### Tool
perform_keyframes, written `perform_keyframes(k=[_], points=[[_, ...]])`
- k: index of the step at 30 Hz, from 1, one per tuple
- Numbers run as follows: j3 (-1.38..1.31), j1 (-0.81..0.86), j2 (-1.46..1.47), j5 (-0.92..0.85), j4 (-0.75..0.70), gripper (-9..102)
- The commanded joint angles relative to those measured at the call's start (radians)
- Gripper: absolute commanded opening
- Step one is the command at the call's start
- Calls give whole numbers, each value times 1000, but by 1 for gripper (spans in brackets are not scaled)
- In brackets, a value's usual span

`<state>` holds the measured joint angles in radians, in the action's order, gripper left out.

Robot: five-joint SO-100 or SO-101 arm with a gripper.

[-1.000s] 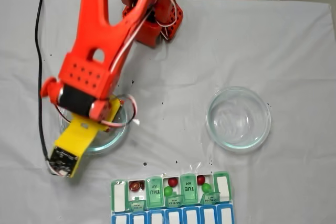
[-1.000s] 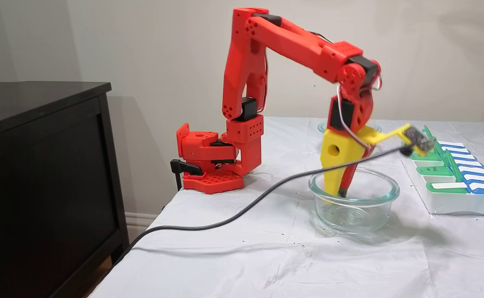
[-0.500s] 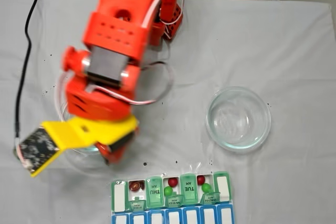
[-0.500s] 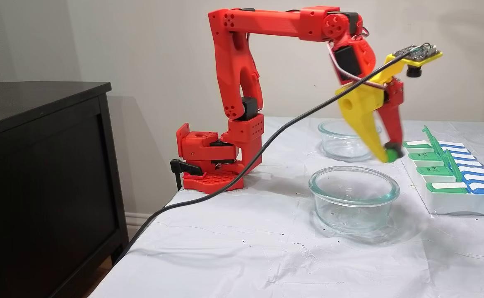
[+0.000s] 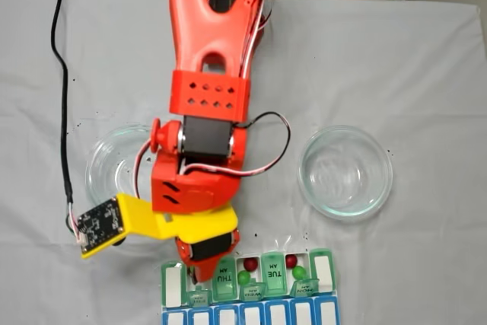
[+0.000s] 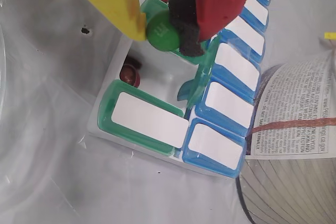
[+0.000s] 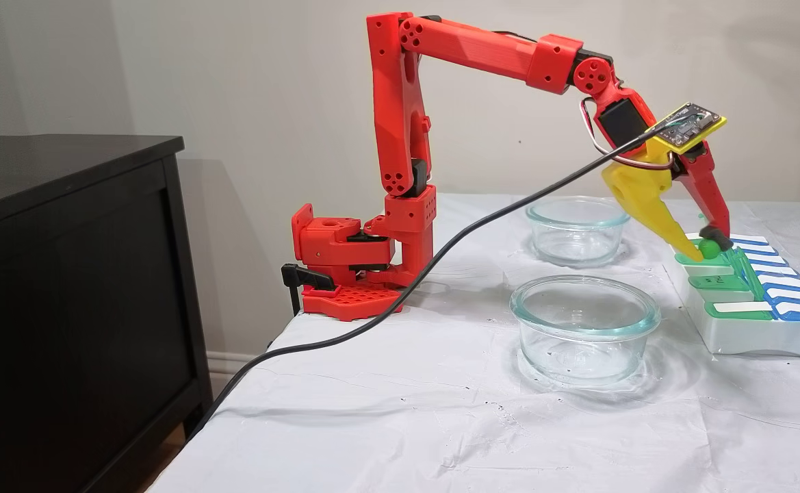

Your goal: Sort medicines into box.

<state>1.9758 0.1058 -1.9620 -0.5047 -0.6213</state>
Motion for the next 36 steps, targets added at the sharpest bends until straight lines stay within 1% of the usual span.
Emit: perform_keyframes(k=[1, 5, 9, 13, 17, 23, 25, 27, 36], points=[[-64, -8, 28, 0, 41, 0], [-121, -8, 106, -3, 52, 0], [-133, -8, 120, 15, 92, 0], [-149, 0, 109, 28, 103, 0], [-193, 14, 95, -2, 29, 0], [-207, 32, 5, -94, -130, 0], [-207, 35, -12, -104, -146, 0], [-193, 37, -23, -104, -130, 0], [-97, 25, -38, -55, 54, 0]])
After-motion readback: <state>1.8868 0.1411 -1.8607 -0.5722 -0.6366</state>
